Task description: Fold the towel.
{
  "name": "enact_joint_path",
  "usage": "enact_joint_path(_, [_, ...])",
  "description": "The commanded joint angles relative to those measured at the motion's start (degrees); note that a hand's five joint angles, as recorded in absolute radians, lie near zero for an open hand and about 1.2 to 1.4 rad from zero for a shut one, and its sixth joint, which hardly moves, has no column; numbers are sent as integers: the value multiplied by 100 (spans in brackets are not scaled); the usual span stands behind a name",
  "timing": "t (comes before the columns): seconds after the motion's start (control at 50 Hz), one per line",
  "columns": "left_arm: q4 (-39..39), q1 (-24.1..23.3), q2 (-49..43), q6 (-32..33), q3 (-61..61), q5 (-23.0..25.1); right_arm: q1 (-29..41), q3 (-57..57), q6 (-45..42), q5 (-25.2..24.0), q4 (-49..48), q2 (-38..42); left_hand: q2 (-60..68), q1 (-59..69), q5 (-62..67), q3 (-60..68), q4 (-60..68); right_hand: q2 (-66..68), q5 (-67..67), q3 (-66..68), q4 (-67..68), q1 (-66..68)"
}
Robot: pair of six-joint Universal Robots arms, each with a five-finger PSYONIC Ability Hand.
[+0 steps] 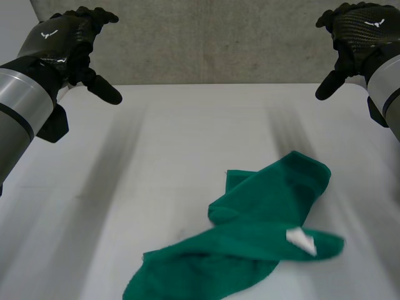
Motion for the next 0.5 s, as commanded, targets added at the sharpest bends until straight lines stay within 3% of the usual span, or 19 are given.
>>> enact_joint_path(0.02, [20, -18, -62, 4, -38, -3, 2, -3, -19, -341, 35, -2, -161, -95, -234, -225, -164, -265, -310, -204, -336, -163])
enact_joint_path(0.16, [-76, -132, -114, 48, -73, 6, 2, 50, -895, -965, 455, 41, -106, -40, -179, -171, -109, -265, -310, -204, -336, -163])
enact_joint_path(0.3, [-498, -623, -352, 65, -214, -11, 2, 304, -2066, -992, 1344, 147, -89, -23, -162, -154, -92, -265, -310, -204, -336, -163])
enact_joint_path(0.5, [-893, -2179, -1318, 57, -636, -187, -95, 1464, -2673, -1255, 862, 507, 347, 413, 274, 283, 344, -265, -310, -204, -336, -163])
